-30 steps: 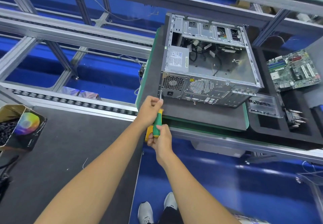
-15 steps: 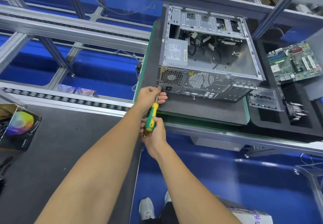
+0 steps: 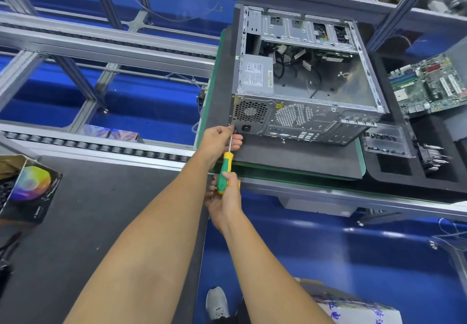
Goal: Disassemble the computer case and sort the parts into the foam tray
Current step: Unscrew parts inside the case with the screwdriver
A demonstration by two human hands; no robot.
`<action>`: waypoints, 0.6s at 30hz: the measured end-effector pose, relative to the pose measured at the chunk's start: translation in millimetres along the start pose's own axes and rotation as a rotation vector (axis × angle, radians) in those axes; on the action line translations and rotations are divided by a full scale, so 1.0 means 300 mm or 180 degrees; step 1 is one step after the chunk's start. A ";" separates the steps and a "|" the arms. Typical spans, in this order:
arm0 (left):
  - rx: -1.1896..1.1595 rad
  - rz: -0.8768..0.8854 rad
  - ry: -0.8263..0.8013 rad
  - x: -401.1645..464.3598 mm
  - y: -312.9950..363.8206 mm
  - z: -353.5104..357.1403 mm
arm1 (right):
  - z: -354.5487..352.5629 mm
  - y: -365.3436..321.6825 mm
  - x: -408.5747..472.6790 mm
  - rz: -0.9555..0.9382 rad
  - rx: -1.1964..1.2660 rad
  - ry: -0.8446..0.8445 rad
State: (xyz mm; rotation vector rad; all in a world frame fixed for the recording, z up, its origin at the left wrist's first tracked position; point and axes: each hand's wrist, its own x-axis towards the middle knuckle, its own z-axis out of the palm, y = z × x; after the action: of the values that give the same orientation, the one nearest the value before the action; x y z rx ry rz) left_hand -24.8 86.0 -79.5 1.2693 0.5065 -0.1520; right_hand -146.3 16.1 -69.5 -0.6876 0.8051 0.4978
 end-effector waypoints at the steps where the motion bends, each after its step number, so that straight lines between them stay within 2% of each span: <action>1: 0.0017 0.0009 -0.0013 -0.002 0.001 -0.002 | -0.002 0.000 0.004 0.0001 0.0061 0.0015; 7: 0.0004 0.0075 -0.0032 -0.001 -0.004 -0.004 | 0.005 -0.015 0.015 -0.0036 -0.0227 -0.0159; 14: 0.0065 0.0093 -0.0091 0.006 -0.012 -0.003 | 0.015 -0.019 0.027 -0.0228 0.0250 0.0549; 18: 0.0019 0.0106 -0.0076 -0.004 -0.007 0.000 | 0.011 -0.008 0.038 -0.0255 0.0044 0.0245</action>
State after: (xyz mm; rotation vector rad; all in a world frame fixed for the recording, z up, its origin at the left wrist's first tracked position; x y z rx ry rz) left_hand -26.7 85.2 -80.8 1.2797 0.4645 -0.1405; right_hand -136.4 18.5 -76.1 -0.7270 0.8489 0.3950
